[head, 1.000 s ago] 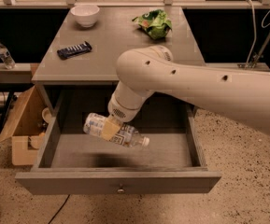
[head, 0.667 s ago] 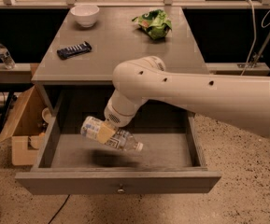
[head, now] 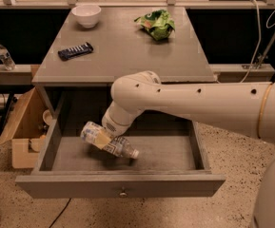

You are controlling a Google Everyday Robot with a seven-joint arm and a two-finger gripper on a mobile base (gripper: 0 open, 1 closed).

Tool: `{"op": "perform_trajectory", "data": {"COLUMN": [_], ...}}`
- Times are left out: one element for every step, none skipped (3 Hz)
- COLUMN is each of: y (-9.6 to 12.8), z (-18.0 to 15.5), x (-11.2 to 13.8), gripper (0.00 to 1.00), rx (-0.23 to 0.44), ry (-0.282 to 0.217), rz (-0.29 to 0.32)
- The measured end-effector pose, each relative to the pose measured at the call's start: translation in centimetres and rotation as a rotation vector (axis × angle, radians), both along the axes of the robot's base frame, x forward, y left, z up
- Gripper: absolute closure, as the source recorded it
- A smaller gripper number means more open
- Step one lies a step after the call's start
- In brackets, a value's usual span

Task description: Place blue plastic bottle into top drawer

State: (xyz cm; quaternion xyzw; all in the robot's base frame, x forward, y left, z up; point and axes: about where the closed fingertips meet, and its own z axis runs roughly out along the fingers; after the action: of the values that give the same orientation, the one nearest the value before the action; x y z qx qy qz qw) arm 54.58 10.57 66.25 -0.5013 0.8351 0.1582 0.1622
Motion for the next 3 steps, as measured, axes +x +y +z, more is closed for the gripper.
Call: {"op": "perform_trajectory", "data": {"y": [0.2,-0.8,-5.6], "z": [-0.6,0.1,3.6], "x": [0.6,1.0,1.1], "gripper": [0.11,0.00,0.00], "rx": [0.011,0.047,0.089], "ry": [-0.001,-0.001,-0.033], "rz": [-0.005,-0.002,0.034]}}
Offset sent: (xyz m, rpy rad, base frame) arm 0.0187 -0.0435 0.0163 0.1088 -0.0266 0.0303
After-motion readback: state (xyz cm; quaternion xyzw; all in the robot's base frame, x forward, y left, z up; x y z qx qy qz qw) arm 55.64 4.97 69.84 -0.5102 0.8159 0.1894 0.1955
